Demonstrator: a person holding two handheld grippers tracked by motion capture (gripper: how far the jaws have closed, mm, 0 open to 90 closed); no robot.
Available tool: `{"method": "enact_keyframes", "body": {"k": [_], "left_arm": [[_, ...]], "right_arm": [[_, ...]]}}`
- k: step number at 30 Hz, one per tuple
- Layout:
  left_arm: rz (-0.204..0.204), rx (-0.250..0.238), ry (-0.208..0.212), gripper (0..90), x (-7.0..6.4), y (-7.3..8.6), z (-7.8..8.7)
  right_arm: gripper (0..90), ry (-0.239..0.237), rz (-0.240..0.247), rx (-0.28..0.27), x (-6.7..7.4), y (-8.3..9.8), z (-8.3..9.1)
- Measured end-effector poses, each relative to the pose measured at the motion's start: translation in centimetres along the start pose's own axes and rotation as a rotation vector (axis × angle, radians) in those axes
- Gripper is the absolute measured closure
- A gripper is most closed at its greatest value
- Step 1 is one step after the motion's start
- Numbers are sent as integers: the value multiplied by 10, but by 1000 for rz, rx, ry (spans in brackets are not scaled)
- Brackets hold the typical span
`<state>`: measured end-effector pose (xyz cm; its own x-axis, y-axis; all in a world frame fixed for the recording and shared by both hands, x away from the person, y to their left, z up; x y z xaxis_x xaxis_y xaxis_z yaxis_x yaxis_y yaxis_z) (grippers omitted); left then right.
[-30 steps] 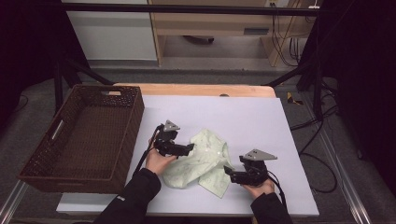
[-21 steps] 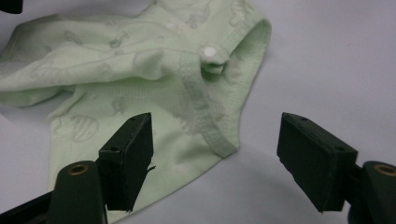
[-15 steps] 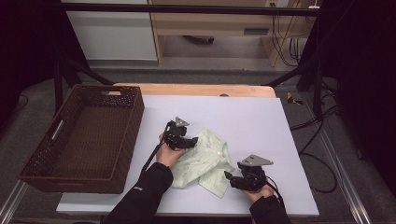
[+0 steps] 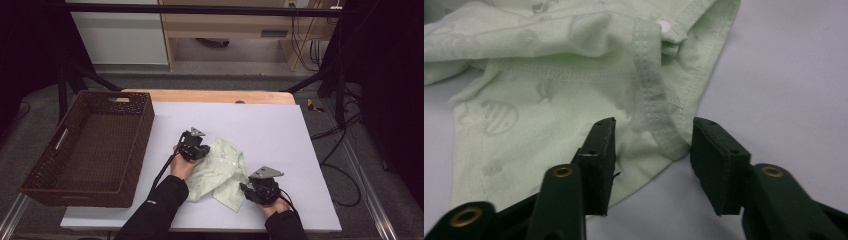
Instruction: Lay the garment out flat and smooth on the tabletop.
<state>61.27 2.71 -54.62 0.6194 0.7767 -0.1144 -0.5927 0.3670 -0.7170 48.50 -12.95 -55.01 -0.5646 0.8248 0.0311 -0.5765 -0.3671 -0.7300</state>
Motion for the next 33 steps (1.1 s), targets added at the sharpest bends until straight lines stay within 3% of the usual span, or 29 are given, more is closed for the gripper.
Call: {"method": "enact_keyframes", "body": {"k": [4,6,9,13,15,20,24,28,30,33], "left_arm": [[-1,-6,0,882,-2,-1,2],[-5,-18,-4,885,-1,-2,8],[-5,-37,-4,888,0,-3,19],[-14,-61,-7,890,0,-2,36],[-45,-84,-25,891,1,3,58],[-70,-91,-71,890,2,23,93],[-66,-70,-88,888,-1,43,105],[-52,-48,-79,872,0,54,99],[-33,-52,-89,745,5,51,95],[0,-91,-91,512,14,35,94]], "right_arm": [[793,-33,4,11,5,-1,0],[821,-46,11,15,7,-2,0],[842,-53,30,24,7,-4,2],[843,-48,41,-17,3,-13,12],[843,-50,36,-43,1,-19,19],[839,-66,32,-87,-8,-39,30],[833,-68,25,-65,-14,-48,21],[806,-30,10,9,-24,-42,-5],[753,-9,-2,41,-28,-35,-13],[631,14,-22,30,-33,-31,-8]]}}
Point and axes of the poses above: each handheld gripper's, and its own axes: z roughly backward along the jaws, y roughly out of its underside, x roughly to its left, the point moved 10 cm from there along -z, roughly forward along the jaws, and after that the axes turned 1 degree about -y, right-handed, at the moved point
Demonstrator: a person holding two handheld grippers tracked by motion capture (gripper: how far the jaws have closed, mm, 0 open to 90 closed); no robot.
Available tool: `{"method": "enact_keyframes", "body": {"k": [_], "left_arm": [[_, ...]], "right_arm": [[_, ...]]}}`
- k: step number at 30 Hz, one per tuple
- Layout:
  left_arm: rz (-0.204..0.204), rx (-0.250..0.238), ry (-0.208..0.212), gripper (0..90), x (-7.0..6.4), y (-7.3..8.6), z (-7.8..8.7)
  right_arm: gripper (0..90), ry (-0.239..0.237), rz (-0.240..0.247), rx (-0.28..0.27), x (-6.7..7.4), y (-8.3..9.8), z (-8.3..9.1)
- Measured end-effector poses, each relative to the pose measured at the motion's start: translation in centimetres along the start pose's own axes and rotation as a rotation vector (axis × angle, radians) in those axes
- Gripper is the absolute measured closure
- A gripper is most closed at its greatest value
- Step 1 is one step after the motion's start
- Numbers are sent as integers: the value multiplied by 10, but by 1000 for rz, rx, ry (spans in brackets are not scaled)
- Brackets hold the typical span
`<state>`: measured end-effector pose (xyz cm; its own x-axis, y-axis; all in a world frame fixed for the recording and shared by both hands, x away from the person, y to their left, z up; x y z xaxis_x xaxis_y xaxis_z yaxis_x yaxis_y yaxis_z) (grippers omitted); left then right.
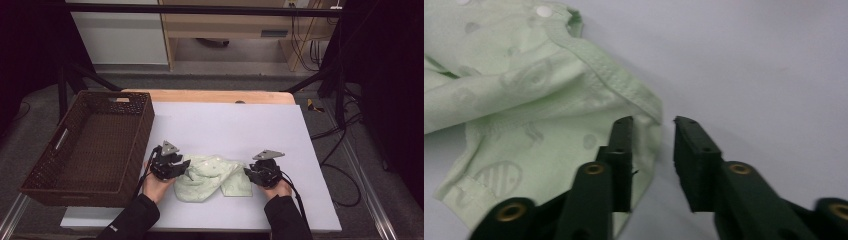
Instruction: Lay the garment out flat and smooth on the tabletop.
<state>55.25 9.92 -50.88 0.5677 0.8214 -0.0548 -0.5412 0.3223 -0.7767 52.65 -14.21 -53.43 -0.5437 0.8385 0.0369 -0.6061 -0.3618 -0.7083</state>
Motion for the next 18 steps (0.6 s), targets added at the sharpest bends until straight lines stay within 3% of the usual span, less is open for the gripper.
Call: {"method": "enact_keyframes", "body": {"k": [2,5,10,14,18], "left_arm": [[-5,-10,-6,378,6,-10,-6],[-6,14,12,302,12,-16,-22],[-8,71,24,303,19,-9,-51],[-26,105,76,350,16,-1,-57],[-52,115,110,455,9,0,-57]], "right_arm": [[577,-4,-30,-36,-3,1,8],[508,-26,-73,-63,-3,8,17],[473,-37,-47,-33,5,21,13],[484,-47,-39,-25,11,23,9],[521,-56,-25,-2,18,25,4]]}}
Point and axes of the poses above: each handheld gripper's, and its own axes: z roughly backward along the jaws, y roughly out of its underside, x roughly to its left, the point moved 10 cm from there along -z, roughly forward along the jaws, and after that the axes turned 1 degree about -y, right-handed, at the moved point
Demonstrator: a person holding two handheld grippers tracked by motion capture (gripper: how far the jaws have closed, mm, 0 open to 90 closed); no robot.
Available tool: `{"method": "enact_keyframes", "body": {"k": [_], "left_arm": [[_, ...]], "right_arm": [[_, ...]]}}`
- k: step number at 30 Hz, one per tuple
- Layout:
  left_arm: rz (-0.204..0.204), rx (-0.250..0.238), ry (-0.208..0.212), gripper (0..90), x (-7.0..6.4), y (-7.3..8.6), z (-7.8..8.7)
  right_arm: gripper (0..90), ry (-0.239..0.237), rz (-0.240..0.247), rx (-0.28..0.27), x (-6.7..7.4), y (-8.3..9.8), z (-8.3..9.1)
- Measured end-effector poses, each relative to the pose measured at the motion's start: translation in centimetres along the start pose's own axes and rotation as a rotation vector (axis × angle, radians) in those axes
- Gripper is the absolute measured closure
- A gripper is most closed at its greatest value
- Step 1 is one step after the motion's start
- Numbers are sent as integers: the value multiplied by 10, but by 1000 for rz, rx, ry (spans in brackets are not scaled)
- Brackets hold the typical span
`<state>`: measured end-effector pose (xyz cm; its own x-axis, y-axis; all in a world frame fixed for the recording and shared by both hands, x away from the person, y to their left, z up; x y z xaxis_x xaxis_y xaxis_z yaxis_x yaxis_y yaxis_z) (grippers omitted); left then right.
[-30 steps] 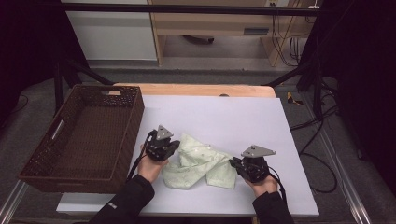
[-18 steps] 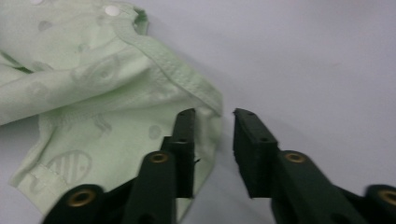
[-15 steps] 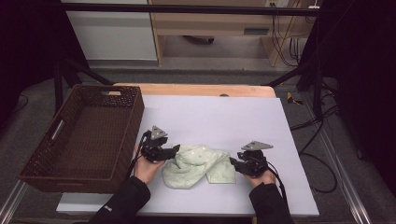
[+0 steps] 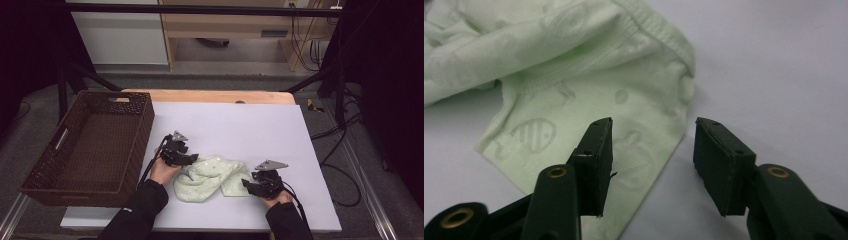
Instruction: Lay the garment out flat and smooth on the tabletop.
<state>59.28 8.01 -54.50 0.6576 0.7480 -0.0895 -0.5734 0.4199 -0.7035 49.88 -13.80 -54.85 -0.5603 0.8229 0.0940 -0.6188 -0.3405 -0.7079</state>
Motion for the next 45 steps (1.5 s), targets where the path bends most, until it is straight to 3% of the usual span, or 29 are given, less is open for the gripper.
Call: {"method": "enact_keyframes", "body": {"k": [3,4,5,7,10,11,14,18,24,27,30,35,39,40,42,45], "left_arm": [[-12,10,-12,506,-1,1,1],[-12,10,-12,569,-1,1,1],[22,16,17,611,-4,2,2],[2,28,13,682,-5,4,3],[10,42,8,792,-7,6,5],[18,46,6,811,-7,7,6],[18,51,10,865,-8,9,8],[3,0,-19,877,-6,5,17],[-1,-122,-64,880,-2,-14,53],[25,-231,-109,880,4,-30,84],[45,-277,-165,879,15,-39,95],[73,-287,-236,877,35,-51,87],[151,-279,-268,860,56,-56,72],[188,-271,-255,822,60,-54,68],[226,-258,-255,664,63,-51,66],[220,-263,-205,507,56,-48,70]], "right_arm": [[578,15,16,2,4,0,-1],[630,24,18,4,4,0,-1],[671,28,19,7,5,1,-1],[739,31,27,13,7,1,-1],[867,-2,27,21,11,1,-1],[886,-22,24,25,12,1,-1],[897,-11,27,14,10,-2,0],[900,-15,19,-22,6,-9,9],[900,9,21,-104,-5,-30,30],[900,47,39,-146,-12,-44,37],[900,63,32,-206,-21,-66,40],[900,57,15,-296,-35,-111,24],[857,120,17,-321,-51,-139,6],[798,134,2,-322,-56,-143,3],[691,150,-31,-327,-63,-145,2],[581,128,-48,-330,-61,-142,11]]}}
Point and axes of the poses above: each handheld gripper's, and its own axes: z roughly backward along the jaws, y roughly out of its underside, x roughly to its left, the point moved 10 cm from there along -z, roughly forward along the jaws, and after that the axes turned 1 degree about -y, right-handed, at the moved point
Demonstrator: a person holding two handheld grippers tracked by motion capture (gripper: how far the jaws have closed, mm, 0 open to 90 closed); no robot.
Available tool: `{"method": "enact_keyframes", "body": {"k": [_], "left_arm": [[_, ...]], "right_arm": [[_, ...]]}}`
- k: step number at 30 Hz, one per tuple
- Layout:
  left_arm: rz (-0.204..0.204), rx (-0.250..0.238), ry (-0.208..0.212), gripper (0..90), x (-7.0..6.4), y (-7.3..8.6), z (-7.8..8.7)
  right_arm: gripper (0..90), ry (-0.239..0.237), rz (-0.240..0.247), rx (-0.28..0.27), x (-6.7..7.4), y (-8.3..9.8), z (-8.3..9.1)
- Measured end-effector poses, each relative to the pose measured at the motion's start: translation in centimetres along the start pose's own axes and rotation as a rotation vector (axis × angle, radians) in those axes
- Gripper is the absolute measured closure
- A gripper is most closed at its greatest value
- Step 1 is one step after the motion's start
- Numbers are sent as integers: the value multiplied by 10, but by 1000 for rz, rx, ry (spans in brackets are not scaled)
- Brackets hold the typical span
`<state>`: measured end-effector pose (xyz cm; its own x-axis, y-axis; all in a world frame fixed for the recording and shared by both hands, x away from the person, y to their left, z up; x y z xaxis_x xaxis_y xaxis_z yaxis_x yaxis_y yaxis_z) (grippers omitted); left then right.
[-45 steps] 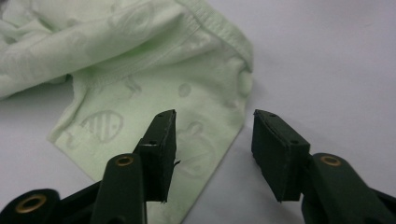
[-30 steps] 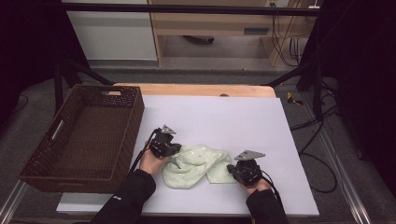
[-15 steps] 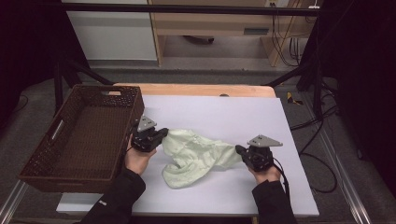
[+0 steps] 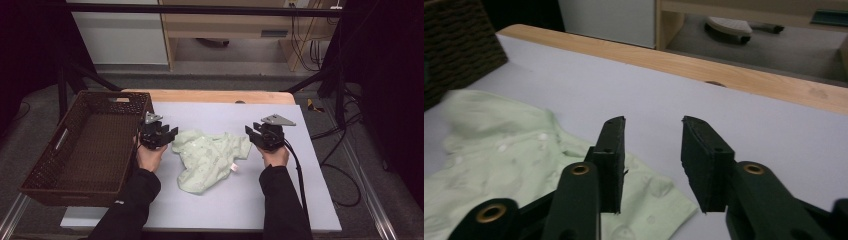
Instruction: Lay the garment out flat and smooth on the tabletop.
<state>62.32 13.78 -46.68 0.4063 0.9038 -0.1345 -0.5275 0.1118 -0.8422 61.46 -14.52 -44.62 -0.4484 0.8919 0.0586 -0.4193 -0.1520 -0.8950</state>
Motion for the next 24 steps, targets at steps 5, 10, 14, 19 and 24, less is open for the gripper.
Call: {"method": "enact_keyframes", "body": {"k": [5,10,14,19,24], "left_arm": [[-2,-7,82,245,-17,7,18],[-42,3,128,85,-33,16,38],[-71,45,176,31,-44,32,50],[-91,71,204,20,-53,52,61],[-115,95,193,30,-50,77,67]], "right_arm": [[298,-18,8,-56,5,6,31],[88,-33,4,-17,11,24,52],[45,-53,3,-4,18,37,61],[37,-89,5,5,31,51,67],[33,-120,19,34,43,66,65]]}}
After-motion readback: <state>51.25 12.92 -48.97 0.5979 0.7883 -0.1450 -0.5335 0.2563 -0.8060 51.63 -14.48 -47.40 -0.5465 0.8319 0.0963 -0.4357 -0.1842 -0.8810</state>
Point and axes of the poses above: each handheld gripper's, and its own axes: z roughly backward along the jaws, y roughly out of its underside, x roughly to its left, the point moved 10 cm from there along -z, roughly forward along the jaws, and after that the axes turned 1 degree about -y, right-handed, at the moved point
